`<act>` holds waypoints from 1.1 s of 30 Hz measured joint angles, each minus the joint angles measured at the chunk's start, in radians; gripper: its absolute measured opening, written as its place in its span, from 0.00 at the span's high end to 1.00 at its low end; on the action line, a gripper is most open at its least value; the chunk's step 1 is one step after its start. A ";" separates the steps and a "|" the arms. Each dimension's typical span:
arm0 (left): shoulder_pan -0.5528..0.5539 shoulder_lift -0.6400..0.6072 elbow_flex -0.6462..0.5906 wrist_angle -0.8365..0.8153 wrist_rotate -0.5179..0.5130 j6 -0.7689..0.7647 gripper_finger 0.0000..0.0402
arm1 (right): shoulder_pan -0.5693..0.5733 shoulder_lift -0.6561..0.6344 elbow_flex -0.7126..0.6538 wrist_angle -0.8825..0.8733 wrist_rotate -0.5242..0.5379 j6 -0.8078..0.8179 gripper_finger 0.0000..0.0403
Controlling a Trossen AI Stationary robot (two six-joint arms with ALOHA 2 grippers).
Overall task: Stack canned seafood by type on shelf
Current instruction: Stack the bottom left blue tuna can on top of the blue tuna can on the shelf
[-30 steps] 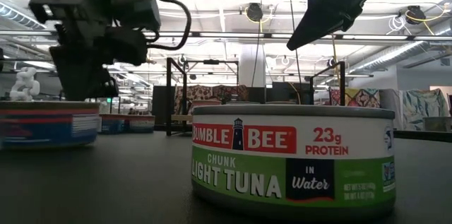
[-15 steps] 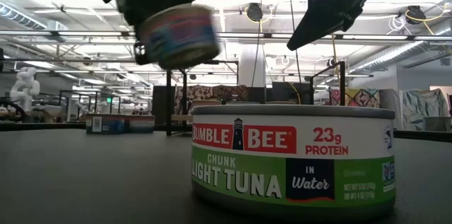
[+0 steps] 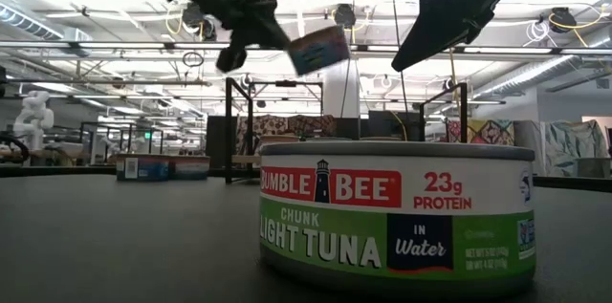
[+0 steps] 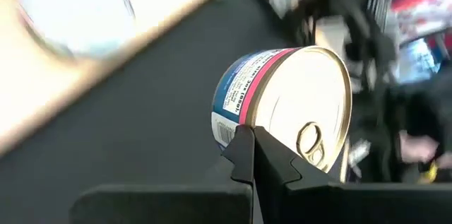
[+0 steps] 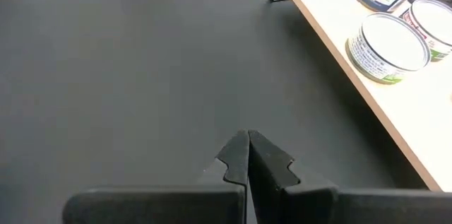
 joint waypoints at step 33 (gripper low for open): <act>0.358 0.270 0.411 -0.304 0.256 0.257 1.00 | 0.000 0.000 0.000 -0.058 -0.002 0.017 1.00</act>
